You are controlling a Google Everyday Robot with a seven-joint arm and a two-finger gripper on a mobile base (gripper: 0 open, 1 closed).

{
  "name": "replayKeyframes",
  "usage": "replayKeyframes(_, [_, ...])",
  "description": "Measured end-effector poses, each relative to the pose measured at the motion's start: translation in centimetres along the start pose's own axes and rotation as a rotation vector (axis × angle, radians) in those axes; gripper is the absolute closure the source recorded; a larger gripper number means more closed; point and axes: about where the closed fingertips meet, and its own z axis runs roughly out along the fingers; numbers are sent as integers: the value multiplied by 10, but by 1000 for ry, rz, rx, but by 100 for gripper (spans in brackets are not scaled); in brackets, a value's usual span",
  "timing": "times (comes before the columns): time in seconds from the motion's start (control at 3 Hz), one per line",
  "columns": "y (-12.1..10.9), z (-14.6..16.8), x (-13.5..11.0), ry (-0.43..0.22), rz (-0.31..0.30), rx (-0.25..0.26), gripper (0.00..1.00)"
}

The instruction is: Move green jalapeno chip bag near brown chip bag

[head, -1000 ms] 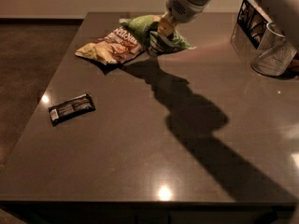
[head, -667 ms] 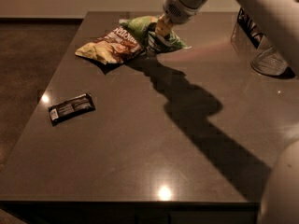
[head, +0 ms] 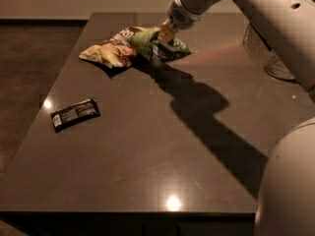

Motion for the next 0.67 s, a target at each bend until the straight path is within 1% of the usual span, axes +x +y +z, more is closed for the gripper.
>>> replayKeyframes(0.33, [1, 3, 0, 2, -1, -4, 5])
replayKeyframes(0.67, [2, 4, 0, 3, -2, -6, 0])
